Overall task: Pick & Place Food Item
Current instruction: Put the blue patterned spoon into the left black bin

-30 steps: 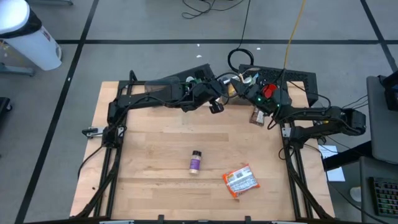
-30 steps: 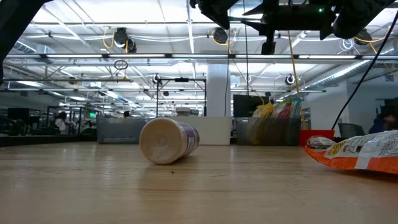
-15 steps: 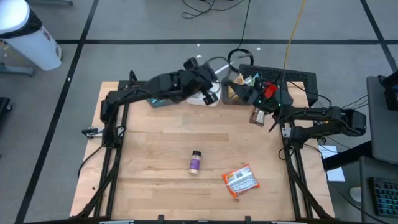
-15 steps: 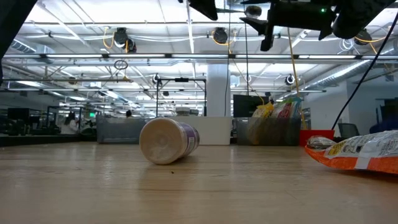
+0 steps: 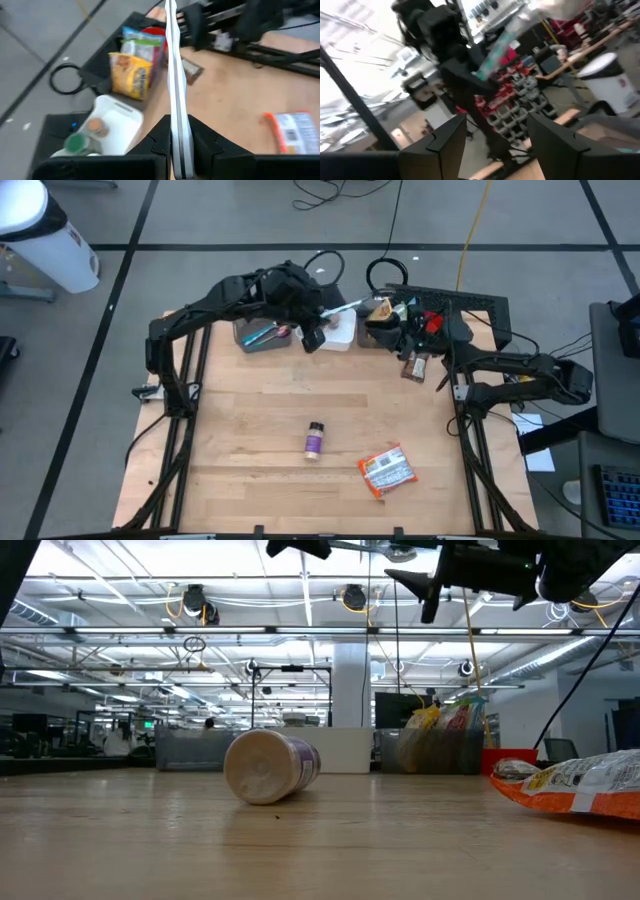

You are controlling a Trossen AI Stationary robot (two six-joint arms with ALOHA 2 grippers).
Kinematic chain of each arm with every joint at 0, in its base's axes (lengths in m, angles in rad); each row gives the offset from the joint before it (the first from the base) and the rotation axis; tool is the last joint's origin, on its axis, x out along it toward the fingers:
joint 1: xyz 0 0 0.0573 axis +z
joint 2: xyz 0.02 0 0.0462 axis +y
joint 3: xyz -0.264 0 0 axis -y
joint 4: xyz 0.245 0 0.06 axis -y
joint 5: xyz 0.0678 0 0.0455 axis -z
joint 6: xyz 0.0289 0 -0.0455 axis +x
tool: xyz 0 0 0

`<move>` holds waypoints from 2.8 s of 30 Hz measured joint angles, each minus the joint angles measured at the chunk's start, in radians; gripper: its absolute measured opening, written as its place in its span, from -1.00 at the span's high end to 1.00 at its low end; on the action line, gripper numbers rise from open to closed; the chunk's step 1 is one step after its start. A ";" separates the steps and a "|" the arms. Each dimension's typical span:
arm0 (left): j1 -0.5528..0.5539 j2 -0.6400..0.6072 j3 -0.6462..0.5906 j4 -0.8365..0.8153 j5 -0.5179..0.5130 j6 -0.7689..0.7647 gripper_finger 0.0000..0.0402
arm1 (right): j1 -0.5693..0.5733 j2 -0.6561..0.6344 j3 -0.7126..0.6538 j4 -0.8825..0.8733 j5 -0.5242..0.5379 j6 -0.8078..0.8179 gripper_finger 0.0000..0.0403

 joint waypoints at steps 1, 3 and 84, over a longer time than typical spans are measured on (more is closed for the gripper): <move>0.000 -0.002 0.000 0.000 0.019 -0.005 0.81 | -0.003 -0.005 0.000 -0.017 0.001 -0.019 0.00; -0.002 -0.004 0.000 -0.024 0.049 -0.007 0.81 | -0.011 -0.015 0.000 -0.033 0.001 -0.054 -0.01; -0.166 0.046 -0.126 0.015 -0.513 0.507 0.56 | -0.053 -0.123 0.000 -0.340 0.185 0.130 1.00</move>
